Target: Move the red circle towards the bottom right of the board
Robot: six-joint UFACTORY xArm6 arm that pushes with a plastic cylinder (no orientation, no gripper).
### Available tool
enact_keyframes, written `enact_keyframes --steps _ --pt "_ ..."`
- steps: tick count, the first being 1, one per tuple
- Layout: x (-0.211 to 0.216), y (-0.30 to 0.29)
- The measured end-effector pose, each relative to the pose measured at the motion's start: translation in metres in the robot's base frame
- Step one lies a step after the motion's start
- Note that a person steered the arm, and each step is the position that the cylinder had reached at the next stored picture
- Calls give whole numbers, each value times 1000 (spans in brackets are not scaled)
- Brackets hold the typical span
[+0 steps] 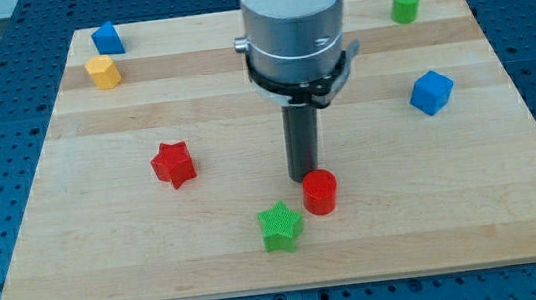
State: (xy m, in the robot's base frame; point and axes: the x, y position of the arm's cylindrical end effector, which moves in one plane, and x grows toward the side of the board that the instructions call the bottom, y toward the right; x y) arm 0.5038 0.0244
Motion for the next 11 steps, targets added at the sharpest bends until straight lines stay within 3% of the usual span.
enact_keyframes --steps 5,8,11 --pt "31 -24" --pt "31 77" --pt "31 121"
